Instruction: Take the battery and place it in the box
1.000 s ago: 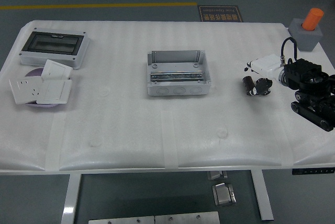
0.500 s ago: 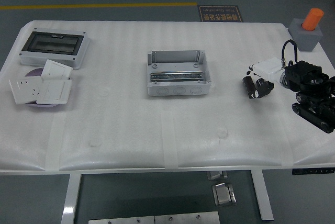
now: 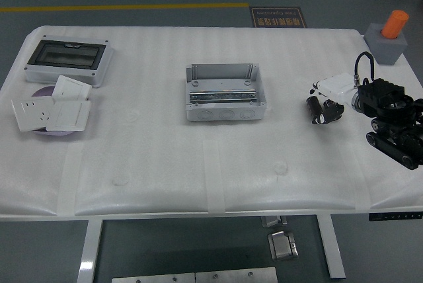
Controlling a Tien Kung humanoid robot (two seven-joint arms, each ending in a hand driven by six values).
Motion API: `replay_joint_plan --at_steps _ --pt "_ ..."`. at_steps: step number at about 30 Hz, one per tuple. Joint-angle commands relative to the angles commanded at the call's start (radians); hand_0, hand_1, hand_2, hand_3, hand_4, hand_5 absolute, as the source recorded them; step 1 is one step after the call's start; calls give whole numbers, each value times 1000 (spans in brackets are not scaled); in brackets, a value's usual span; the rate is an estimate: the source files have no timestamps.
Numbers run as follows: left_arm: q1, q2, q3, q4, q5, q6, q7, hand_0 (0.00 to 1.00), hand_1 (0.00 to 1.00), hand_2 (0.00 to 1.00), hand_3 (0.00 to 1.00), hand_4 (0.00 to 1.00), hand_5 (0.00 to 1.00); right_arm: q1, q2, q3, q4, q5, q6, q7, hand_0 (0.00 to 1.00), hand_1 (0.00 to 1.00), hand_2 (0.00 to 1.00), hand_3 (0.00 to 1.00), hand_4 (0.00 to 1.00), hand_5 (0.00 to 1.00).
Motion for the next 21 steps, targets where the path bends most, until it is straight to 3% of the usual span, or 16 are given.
replay_joint_plan --at_steps 4,5,10,11,21 --pt "-1 0 2 0 -1 0 0 591 618 519 634 550 250 0 4 3 0 -8 -3 -1 556 622 774 809 927 439" --pt "-1 0 2 0 -1 0 -1 591 618 520 635 551 251 0 5 4 0 -11 -3 -1 554 618 762 792 840 431" --pt "0 0 4 0 -5 0 -1 591 618 520 635 551 251 -2 6 9 1 -23 -1 -1 554 618 762 792 840 431" --pt "0 0 4 0 -5 1 -1 591 618 519 637 555 257 -2 6 11 1 -25 0 -1 536 616 751 779 728 383" --pt "1 1 8 0 -8 2 -3 591 618 521 638 559 264 -9 5 15 4 -41 -1 1 534 610 736 731 686 391"
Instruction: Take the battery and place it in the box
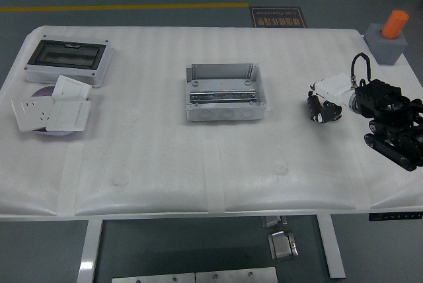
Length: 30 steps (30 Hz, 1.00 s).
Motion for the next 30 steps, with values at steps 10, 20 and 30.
replay_joint_plan --at_steps 10,20,30 --pt "-2 -1 -5 -1 5 3 -4 591 619 521 642 568 273 -6 1 2 3 -5 -9 3 549 614 714 700 654 379" --pt "-5 -3 -22 -5 25 13 -14 591 617 522 645 582 292 -1 0 0 8 -9 -26 7 545 619 707 696 637 353" --pt "-3 -2 -6 -4 13 15 -15 591 618 522 648 586 302 11 -6 -11 11 24 -24 13 538 617 702 693 635 349"
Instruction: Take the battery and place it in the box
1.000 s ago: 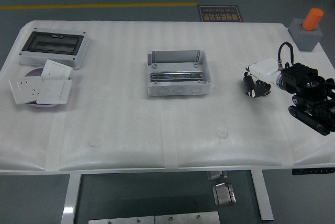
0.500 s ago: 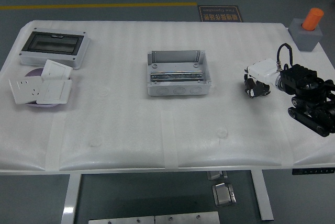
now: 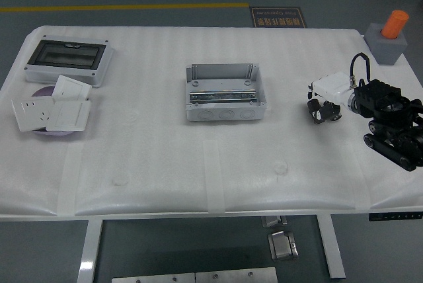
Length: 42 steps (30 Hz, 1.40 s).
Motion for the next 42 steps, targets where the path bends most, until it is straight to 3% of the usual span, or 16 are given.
replay_joint_plan --at_steps 7,8,13,14,26,42 --pt "-1 -1 14 1 -12 2 -2 591 617 523 650 587 304 22 -10 -23 20 47 -15 6 547 621 707 695 650 348" --pt "-1 -1 15 1 -12 2 -2 591 617 523 650 591 311 25 -10 -24 23 52 -16 6 579 645 735 804 829 413" --pt "0 -1 20 1 -17 3 -3 591 617 523 650 591 311 28 -10 -24 27 55 -10 10 579 645 735 804 829 413" --pt "1 -1 21 1 -17 3 -2 591 617 520 651 591 315 27 -11 -23 26 52 -7 11 645 691 776 899 913 472" --pt "1 -1 23 0 -17 5 -3 591 617 515 650 587 324 12 -16 -4 16 16 27 18 682 712 797 929 983 534" --pt "3 1 19 0 -13 6 -6 591 616 513 648 579 328 -7 -32 26 17 -29 59 29 692 718 800 935 998 562"
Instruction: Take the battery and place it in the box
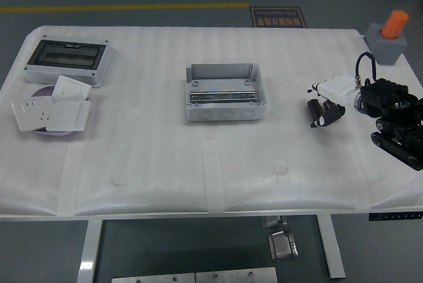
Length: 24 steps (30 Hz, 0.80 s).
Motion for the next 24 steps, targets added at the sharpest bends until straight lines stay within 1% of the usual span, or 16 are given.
replay_joint_plan --at_steps 1,2,4,13,14,19,20,24 --pt "-1 0 -2 0 2 0 0 591 616 513 648 579 328 -1 0 2 0 -3 1 1 692 718 800 935 998 562" --pt "-1 0 -3 0 3 0 0 591 617 513 647 571 323 -2 -1 3 -1 -5 2 2 691 717 799 932 998 584" --pt "-2 0 -5 -1 5 0 -1 591 617 513 647 571 323 -5 -1 5 -3 -8 0 3 691 717 799 932 998 584" --pt "-3 1 -8 -1 7 2 -4 591 617 510 646 565 321 -16 -8 2 -2 -22 -44 10 688 715 796 925 998 588" --pt "-3 1 -7 -1 7 2 -4 591 618 510 646 562 318 -17 -9 2 -1 -25 -49 10 673 704 778 885 979 564" --pt "-4 1 -10 -2 11 3 -5 591 618 510 646 562 318 -23 -15 4 2 -47 -66 17 673 704 778 885 979 564" --pt "-5 1 -11 -2 12 3 -5 591 618 511 647 559 318 -24 -16 5 2 -52 -67 19 650 689 757 838 772 404" --pt "-5 1 -13 -2 15 4 -5 591 618 511 647 559 318 -27 -17 10 2 -74 -72 23 650 689 757 838 772 404"
